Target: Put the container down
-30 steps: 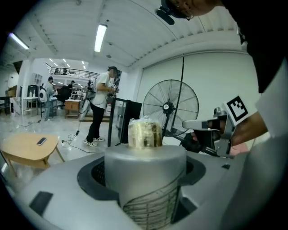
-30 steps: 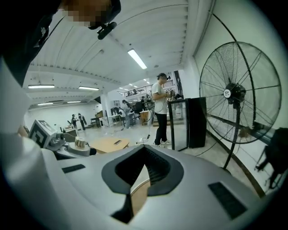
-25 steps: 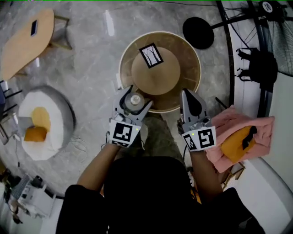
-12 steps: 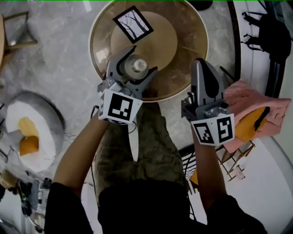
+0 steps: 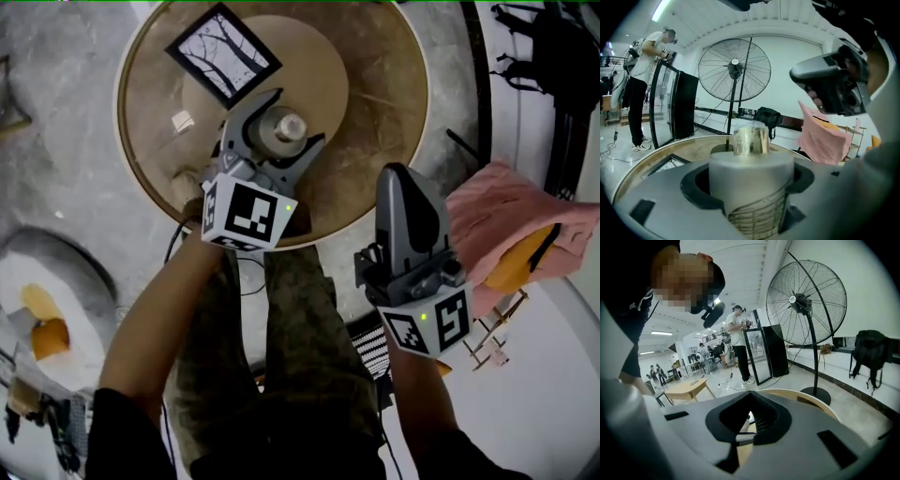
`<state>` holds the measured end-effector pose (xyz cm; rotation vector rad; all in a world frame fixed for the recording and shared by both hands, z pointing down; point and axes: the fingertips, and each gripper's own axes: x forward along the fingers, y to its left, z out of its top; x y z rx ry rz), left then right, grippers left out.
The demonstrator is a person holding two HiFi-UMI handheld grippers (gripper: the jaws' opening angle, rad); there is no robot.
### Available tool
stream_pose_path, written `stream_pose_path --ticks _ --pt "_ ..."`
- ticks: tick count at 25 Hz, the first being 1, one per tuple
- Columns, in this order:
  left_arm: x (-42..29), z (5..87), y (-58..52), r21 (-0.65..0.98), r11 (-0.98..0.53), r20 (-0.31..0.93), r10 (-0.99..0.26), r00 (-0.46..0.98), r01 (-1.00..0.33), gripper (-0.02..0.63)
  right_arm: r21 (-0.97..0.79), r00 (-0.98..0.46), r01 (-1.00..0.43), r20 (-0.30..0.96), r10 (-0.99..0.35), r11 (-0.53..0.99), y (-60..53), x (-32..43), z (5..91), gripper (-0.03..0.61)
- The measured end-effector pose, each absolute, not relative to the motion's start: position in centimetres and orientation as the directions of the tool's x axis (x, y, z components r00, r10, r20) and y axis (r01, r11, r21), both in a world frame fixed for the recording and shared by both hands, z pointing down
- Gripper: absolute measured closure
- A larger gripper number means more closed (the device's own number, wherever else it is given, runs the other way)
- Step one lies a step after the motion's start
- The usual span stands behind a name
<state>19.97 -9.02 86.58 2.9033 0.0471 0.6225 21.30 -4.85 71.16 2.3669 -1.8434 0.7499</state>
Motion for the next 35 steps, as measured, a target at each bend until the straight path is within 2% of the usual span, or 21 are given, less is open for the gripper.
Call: stream_pose_path --ticks 5,11,21,35 --pt "22.2 90.1 -9.0 0.193 -0.980 0.422 0.035 0.906 -0.052 0.264 -0.250 0.179 -0.921 0.411 -0.894 -0.299 -3.9 21.5 74.2 0.557" --pt "23.5 92.0 -8.1 0.125 -0.992 0.457 0.028 0.889 -0.033 0.264 -0.054 0.152 -0.979 0.453 -0.879 -0.197 -4.4 20.3 74.6 0.557" --pt "23.6 92.3 -8.0 0.114 -0.993 0.480 0.023 0.877 -0.036 0.264 -0.096 0.195 -0.960 0.439 -0.877 -0.262 -3.9 22.6 74.0 0.557" --pt "21.1 93.5 -7.5 0.098 -0.995 0.587 0.080 0.805 0.028 0.264 -0.125 0.162 -0.964 0.428 -0.889 -0.236 -3.4 22.6 72.3 0.557"
